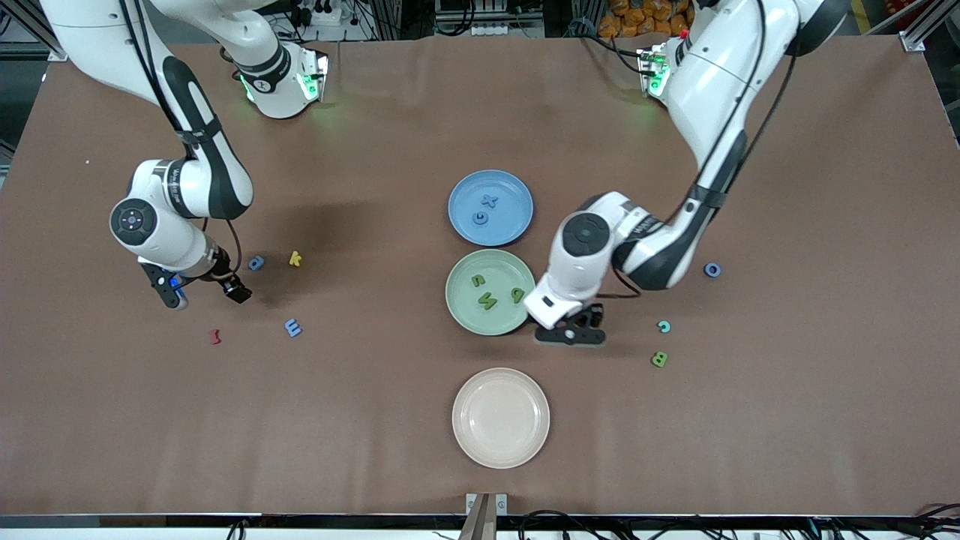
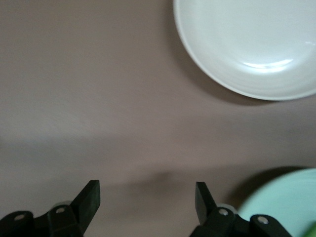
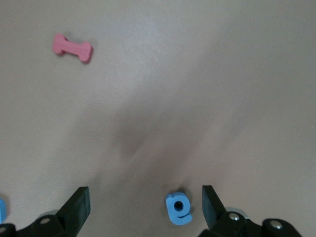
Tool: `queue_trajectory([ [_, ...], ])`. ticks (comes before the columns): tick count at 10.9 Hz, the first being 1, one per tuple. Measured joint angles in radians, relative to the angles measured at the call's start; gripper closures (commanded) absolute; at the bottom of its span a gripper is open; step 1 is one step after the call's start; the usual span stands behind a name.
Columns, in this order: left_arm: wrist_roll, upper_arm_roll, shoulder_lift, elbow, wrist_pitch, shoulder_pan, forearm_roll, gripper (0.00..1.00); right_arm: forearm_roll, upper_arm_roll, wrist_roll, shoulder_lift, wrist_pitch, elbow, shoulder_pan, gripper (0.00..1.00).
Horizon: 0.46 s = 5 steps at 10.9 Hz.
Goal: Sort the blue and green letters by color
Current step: 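Grasp the green B with the left gripper while the right gripper grasps the blue a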
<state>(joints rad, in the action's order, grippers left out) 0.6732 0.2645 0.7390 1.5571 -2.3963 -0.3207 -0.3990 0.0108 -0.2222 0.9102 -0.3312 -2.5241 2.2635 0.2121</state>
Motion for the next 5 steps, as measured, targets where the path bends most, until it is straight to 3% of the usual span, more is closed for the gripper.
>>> queue_trajectory([
  [5, -0.438, 0.002, -0.001, 0.001, 0.003, 0.19, -0.001, 0.16, 0.0, 0.005, 0.01, 0.036, -0.069, 0.102, 0.015, 0.0],
])
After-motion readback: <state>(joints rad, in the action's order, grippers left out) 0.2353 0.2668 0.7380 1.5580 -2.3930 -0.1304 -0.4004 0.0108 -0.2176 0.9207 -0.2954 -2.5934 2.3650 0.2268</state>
